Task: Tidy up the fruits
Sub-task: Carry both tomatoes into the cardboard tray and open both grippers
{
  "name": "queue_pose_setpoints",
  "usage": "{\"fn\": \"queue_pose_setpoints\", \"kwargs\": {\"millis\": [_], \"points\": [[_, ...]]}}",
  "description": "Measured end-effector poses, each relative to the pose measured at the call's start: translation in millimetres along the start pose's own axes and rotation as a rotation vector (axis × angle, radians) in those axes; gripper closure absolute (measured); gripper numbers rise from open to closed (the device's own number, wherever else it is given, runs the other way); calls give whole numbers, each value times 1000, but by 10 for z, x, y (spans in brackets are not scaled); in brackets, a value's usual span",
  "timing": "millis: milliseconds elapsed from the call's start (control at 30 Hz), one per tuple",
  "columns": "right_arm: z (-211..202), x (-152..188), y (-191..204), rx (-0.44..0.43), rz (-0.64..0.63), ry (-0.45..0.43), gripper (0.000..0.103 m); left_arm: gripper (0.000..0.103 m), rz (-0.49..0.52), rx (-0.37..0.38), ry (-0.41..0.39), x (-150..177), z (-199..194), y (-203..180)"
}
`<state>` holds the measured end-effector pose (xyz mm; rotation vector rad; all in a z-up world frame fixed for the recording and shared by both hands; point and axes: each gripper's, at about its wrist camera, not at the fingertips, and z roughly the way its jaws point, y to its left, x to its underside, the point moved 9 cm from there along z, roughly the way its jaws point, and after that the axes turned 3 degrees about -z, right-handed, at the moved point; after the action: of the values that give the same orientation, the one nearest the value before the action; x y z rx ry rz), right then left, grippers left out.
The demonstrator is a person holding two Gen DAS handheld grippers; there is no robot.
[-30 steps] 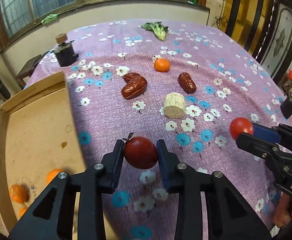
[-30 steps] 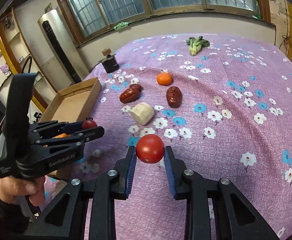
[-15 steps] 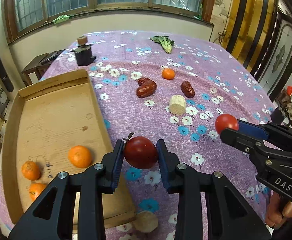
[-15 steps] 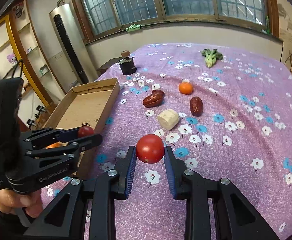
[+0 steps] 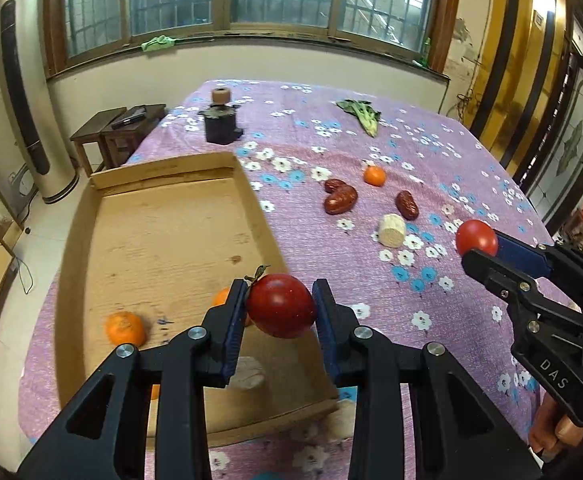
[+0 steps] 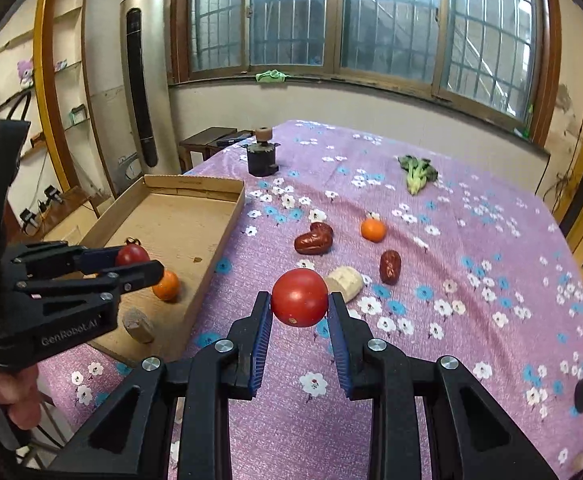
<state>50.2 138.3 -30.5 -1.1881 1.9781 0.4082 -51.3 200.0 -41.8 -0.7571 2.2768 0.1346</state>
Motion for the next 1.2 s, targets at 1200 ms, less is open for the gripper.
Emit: {"fn": "queue_pose_setpoints", "kwargs": {"millis": [1200], "points": [[168,-409,139,256,-160,-14,74,72,-111,-64,6,-38,77,736]]}}
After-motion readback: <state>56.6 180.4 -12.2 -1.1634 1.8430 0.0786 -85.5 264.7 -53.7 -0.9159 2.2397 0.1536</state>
